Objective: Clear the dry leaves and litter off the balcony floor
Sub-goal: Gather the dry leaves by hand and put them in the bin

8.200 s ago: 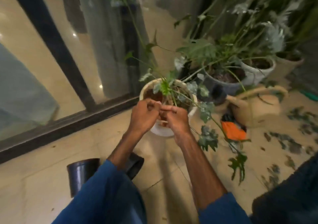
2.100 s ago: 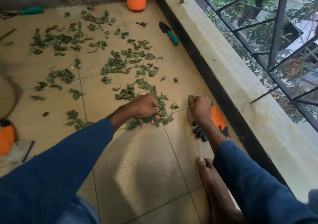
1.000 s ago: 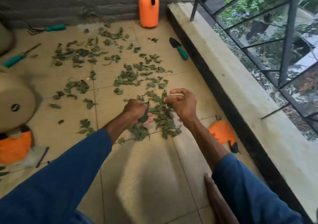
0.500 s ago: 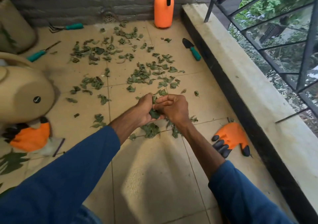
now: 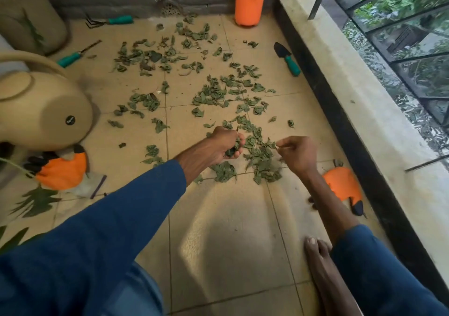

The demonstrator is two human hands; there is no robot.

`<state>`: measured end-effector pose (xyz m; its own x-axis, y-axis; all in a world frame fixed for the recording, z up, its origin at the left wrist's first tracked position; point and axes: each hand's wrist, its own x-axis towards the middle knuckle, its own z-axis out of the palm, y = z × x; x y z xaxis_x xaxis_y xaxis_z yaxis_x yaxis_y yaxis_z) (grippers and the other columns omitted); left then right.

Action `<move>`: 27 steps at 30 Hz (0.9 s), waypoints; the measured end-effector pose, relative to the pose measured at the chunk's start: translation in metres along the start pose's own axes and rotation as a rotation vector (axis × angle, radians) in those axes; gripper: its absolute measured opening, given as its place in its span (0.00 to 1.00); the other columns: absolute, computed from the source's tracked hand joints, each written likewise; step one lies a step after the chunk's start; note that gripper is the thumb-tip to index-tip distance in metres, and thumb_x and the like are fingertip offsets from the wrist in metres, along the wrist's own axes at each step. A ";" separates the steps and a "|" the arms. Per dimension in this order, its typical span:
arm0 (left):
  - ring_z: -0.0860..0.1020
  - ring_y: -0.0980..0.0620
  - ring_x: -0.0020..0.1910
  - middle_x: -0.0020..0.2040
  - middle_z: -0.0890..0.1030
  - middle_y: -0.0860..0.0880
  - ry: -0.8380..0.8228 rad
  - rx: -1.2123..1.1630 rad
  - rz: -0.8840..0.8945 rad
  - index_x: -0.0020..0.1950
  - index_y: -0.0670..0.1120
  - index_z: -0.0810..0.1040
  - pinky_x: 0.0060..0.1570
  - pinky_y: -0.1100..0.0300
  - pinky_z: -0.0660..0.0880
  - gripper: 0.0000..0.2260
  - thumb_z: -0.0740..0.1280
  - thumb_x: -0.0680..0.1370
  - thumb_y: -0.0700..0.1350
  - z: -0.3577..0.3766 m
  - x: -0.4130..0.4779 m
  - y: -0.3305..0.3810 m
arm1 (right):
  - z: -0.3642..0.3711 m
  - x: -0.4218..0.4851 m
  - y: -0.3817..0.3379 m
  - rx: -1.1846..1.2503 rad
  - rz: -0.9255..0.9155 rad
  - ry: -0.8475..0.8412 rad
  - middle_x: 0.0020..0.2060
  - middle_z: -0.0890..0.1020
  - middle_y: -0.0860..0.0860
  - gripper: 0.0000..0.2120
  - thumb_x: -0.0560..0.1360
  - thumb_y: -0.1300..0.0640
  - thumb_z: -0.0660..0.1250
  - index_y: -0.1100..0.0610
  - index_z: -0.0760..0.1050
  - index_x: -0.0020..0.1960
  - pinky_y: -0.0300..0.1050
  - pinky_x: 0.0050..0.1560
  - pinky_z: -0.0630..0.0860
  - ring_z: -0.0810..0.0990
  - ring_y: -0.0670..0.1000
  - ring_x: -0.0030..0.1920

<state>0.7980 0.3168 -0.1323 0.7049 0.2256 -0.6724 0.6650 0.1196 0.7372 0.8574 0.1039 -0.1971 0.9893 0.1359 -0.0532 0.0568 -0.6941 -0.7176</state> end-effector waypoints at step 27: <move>0.71 0.53 0.30 0.36 0.74 0.50 -0.165 -0.009 -0.067 0.47 0.46 0.75 0.25 0.63 0.67 0.14 0.59 0.87 0.52 0.010 0.016 -0.004 | 0.016 -0.032 0.062 -0.291 -0.218 -0.290 0.41 0.84 0.50 0.09 0.69 0.66 0.77 0.52 0.83 0.41 0.47 0.43 0.79 0.81 0.49 0.38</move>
<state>0.8088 0.3104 -0.1468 0.6907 0.0557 -0.7210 0.7099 0.1375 0.6907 0.8272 0.0678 -0.2515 0.8742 0.4636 -0.1443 0.3354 -0.7915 -0.5109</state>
